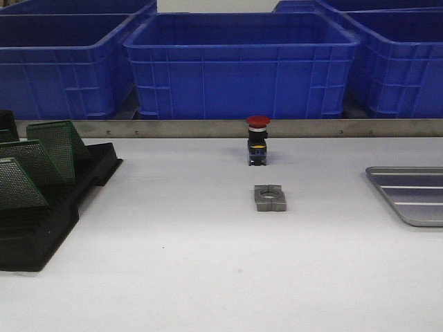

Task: Place circuit board on tray

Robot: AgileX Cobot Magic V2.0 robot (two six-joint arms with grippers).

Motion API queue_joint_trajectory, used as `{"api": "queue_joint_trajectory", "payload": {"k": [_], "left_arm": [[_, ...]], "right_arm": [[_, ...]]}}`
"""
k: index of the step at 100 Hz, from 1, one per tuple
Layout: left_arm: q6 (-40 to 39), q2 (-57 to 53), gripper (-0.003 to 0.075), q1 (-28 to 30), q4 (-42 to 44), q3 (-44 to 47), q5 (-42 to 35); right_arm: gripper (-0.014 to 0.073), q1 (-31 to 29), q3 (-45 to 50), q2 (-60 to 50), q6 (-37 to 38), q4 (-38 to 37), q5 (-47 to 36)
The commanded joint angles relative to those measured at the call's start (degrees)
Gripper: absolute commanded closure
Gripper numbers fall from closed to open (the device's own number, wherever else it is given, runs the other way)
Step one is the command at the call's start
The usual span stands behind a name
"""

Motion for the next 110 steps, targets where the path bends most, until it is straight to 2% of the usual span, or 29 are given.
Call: {"api": "queue_joint_trajectory", "payload": {"k": [1,45,75,82,110], "left_arm": [[0.0,-1.8,0.0741,0.0,-0.2,2.6,-4.8],[-0.3,-1.8,0.0741,0.0,-0.7,2.6,-6.0],[0.0,-1.8,0.0741,0.0,-0.7,2.0,-20.3],[0.0,-1.8,0.0741,0.0,-0.5,0.1,-17.8],[0.0,-0.5,0.0741,0.0,-0.5,-14.0,1.3]], "right_arm": [[0.0656,0.0,-0.7,-1.5,-0.3,-0.7,-4.3],[0.0656,0.0,-0.7,-1.5,-0.3,-0.7,-4.3],[0.0656,0.0,-0.7,-1.5,-0.3,-0.7,-4.3],[0.0656,0.0,-0.7,-1.5,-0.3,-0.7,-4.3],[0.0656,0.0,-0.7,-1.5,-0.3,-0.7,-4.3]]}}
